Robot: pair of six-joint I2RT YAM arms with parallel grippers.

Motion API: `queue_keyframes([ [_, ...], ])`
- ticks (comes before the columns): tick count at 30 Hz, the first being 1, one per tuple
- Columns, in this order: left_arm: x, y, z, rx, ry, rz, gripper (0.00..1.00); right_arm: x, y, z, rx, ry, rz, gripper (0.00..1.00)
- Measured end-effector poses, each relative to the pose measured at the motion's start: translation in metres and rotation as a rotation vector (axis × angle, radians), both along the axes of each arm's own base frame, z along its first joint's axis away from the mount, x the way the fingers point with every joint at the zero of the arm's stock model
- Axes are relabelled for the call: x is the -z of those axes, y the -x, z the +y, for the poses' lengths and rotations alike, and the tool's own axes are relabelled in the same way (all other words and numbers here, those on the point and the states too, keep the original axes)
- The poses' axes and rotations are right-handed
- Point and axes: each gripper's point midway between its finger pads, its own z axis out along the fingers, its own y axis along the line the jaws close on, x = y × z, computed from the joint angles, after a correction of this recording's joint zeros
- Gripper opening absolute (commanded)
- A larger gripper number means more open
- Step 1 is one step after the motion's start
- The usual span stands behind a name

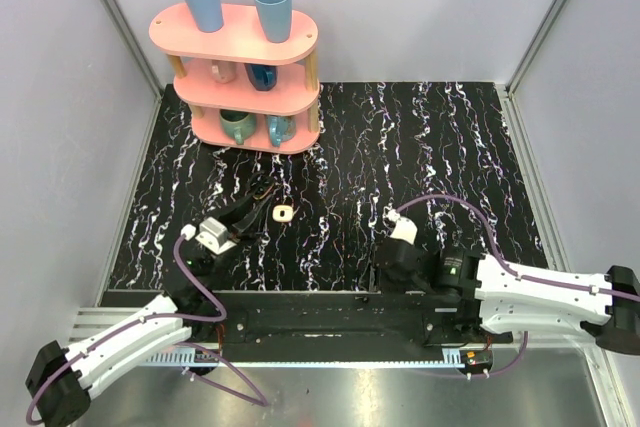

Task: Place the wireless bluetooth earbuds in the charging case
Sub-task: Pick up the earbud from the center of the board.

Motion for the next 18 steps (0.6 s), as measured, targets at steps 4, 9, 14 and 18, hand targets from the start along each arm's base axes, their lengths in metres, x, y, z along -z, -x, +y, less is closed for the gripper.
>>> queue_keyframes([
  [4,0.004,-0.002,-0.002,0.002,-0.009,0.012,0.00,0.036,0.009,-0.007,0.058,0.037,0.081,0.45],
  [9,0.006,-0.002,-0.003,0.003,-0.015,0.021,0.00,0.064,0.014,-0.013,0.104,0.091,0.133,0.45],
  [14,0.006,-0.002,-0.003,0.004,-0.014,0.022,0.00,0.067,0.007,-0.005,0.124,0.067,0.109,0.43],
  [18,0.009,-0.003,-0.004,0.007,-0.018,0.032,0.00,0.074,0.006,-0.002,0.127,0.079,0.113,0.41],
])
